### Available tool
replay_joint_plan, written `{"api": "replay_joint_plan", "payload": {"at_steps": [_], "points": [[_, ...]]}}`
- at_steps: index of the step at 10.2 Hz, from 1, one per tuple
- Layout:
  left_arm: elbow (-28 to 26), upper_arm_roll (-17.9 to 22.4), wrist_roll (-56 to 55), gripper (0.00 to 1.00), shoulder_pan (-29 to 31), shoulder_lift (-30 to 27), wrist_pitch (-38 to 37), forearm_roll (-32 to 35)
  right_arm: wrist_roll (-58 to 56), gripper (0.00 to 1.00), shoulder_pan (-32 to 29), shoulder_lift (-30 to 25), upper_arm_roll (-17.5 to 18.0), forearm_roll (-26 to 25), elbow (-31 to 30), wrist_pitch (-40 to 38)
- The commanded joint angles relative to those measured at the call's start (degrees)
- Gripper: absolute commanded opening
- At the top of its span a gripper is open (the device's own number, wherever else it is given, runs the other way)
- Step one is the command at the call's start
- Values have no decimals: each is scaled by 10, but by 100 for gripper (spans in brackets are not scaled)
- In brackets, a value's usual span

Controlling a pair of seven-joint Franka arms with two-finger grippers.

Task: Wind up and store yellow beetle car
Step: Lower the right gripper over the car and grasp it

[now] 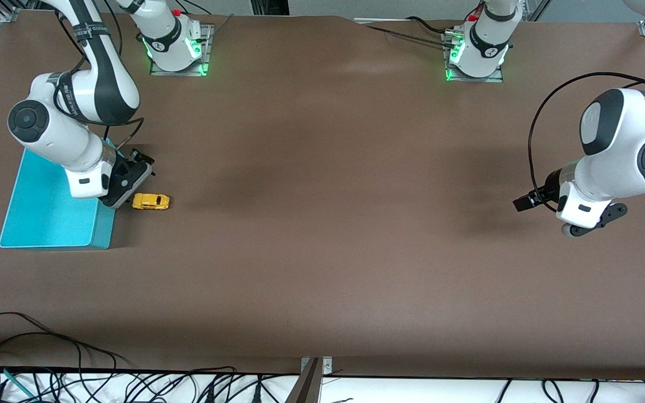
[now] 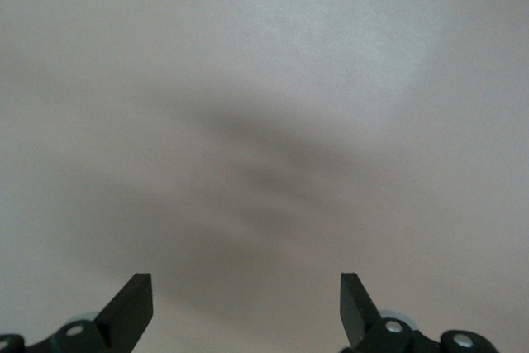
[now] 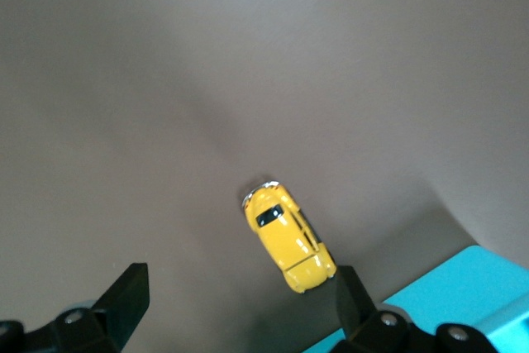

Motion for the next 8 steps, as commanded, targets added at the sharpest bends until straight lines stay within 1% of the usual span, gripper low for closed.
{"api": "replay_joint_plan", "payload": {"at_steps": [1, 3, 4, 5, 6, 8], "points": [[-3, -2, 89, 100, 7, -36, -16, -10, -107, 100, -28, -2, 11, 9, -35, 35], [-6, -2, 112, 100, 7, -66, -24, -12, -185, 100, -37, 23, 11, 9, -46, 89], [-6, -1, 128, 100, 9, -84, -41, -39, -209, 100, -44, 36, 11, 9, -47, 101], [-9, -2, 156, 100, 26, -100, -49, -67, -236, 100, -48, 47, 11, 9, -47, 110], [-19, -2, 174, 98, 30, -110, -49, -72, -264, 100, -52, 59, 11, 9, -54, 129], [-20, -1, 180, 100, 31, -109, -50, -72, -295, 100, -53, 86, 11, 9, -63, 183]]}}
